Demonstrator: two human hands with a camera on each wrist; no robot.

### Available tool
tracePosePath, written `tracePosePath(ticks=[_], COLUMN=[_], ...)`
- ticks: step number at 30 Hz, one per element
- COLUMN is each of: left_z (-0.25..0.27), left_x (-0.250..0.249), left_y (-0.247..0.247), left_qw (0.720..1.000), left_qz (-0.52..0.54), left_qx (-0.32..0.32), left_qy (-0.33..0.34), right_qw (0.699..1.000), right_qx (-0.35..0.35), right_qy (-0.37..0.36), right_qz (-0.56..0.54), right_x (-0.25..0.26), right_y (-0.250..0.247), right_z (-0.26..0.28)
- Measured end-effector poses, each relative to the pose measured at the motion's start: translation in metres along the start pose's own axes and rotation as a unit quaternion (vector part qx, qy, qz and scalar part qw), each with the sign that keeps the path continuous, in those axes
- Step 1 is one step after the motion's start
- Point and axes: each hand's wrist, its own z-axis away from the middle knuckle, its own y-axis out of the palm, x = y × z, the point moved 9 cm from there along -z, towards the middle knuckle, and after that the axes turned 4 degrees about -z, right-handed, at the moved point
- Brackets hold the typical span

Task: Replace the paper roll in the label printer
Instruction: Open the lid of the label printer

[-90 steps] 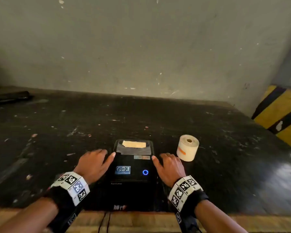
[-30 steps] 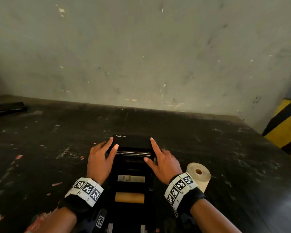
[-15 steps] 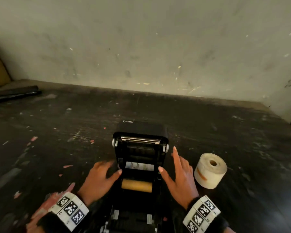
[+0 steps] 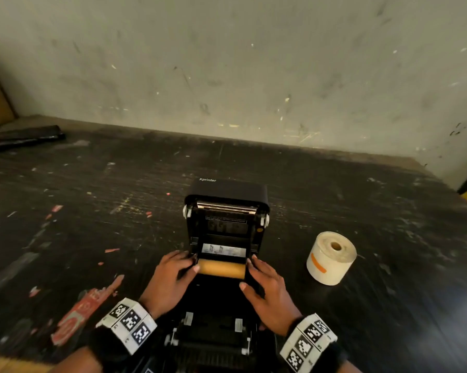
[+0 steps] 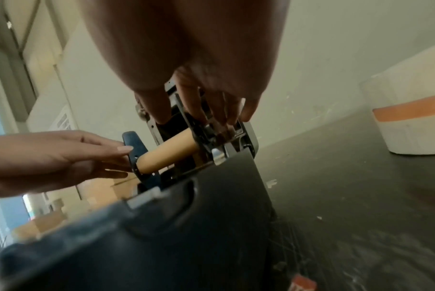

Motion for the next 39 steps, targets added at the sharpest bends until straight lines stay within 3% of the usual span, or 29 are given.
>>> tracePosePath(ticks=[4,8,12,15,19,23,26,29,32,35,39], left_z=[0.010,0.022,0.029,0.030,0.017,-0.006,-0.024,-0.035,-0.040,-0.045,-0.048], left_x=[-0.040,-0.075,-0.100,-0.126,-0.164,-0.205,-0.219,-0.203,-0.185,-0.171,-0.158], left_y=[-0.030,-0.024,0.014,0.045,0.095,0.151,0.197,0.236,0.265,0.283,0.290], left_qw=[0.994,0.986,0.976,0.971,0.970,0.969,0.978,0.987,0.954,0.943,0.954], left_qz=[0.059,0.134,0.204,0.214,0.213,0.211,0.152,-0.033,-0.230,-0.267,-0.228], left_qx=[-0.071,-0.040,0.036,0.073,0.093,0.112,0.134,0.152,0.190,0.199,0.190], left_qy=[0.056,0.086,0.074,0.081,0.069,0.061,0.044,0.027,0.021,0.003,-0.036], right_qw=[0.992,0.980,0.965,0.959,0.945,0.919,0.907,0.910,0.917,0.923,0.929], right_qx=[-0.064,-0.119,-0.185,-0.188,-0.198,-0.254,-0.292,-0.292,-0.274,-0.258,-0.242], right_qy=[-0.020,0.003,0.033,0.066,0.089,0.123,0.136,0.138,0.136,0.135,0.133], right_qz=[-0.107,-0.160,-0.184,-0.203,-0.243,-0.276,-0.272,-0.261,-0.255,-0.252,-0.244], right_x=[0.017,0.013,-0.014,-0.044,-0.091,-0.154,-0.206,-0.234,-0.248,-0.261,-0.271], right_y=[-0.027,-0.058,-0.091,-0.110,-0.141,-0.188,-0.228,-0.253,-0.259,-0.254,-0.243], right_z=[0.015,0.038,0.075,0.099,0.125,0.157,0.183,0.193,0.192,0.187,0.178])
